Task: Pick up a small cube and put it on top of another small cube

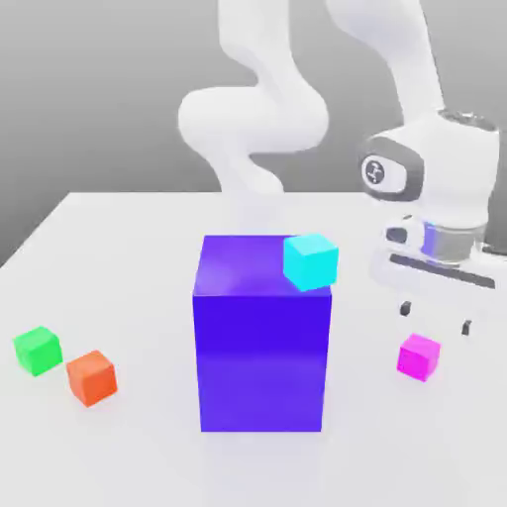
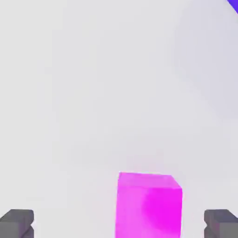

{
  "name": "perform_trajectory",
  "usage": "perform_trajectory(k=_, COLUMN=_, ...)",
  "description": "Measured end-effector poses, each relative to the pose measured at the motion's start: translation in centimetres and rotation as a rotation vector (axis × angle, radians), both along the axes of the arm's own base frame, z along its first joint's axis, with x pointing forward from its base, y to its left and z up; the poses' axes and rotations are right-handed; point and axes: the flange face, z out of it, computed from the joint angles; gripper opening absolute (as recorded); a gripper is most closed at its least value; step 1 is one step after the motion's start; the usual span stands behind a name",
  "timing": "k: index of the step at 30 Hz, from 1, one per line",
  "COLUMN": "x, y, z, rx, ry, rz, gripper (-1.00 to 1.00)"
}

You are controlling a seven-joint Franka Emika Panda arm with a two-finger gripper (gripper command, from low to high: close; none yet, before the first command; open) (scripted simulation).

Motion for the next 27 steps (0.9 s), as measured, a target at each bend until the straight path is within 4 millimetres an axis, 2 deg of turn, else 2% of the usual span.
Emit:
perform_trajectory(k=6, x=-0.2, y=-0.1, z=-5.2, rx=0.000, ry=0.007, rz=-0.012, gripper=0.00)
perform_trajectory(k=7, x=-0.3, y=-0.2, z=-5.8, rx=-0.002, ry=0.007, rz=-0.011, gripper=-1.00)
perform_trajectory(k=14, x=-0.2, y=-0.2, z=-5.7, rx=-0.001, ry=0.006, rz=-0.011, gripper=-1.00)
perform_trajectory(k=22, x=0.0, y=0.3, z=0.3, rx=0.002, ry=0.001, rz=0.011, gripper=-1.00)
perform_trajectory(k=24, x=2.7, y=0.2, z=0.9, rx=0.015, ry=-0.011, rz=0.039, gripper=-1.00)
perform_trajectory(k=27, x=7.7, y=-0.5, z=1.7, rx=0.030, ry=-0.039, rz=0.101, gripper=-1.00)
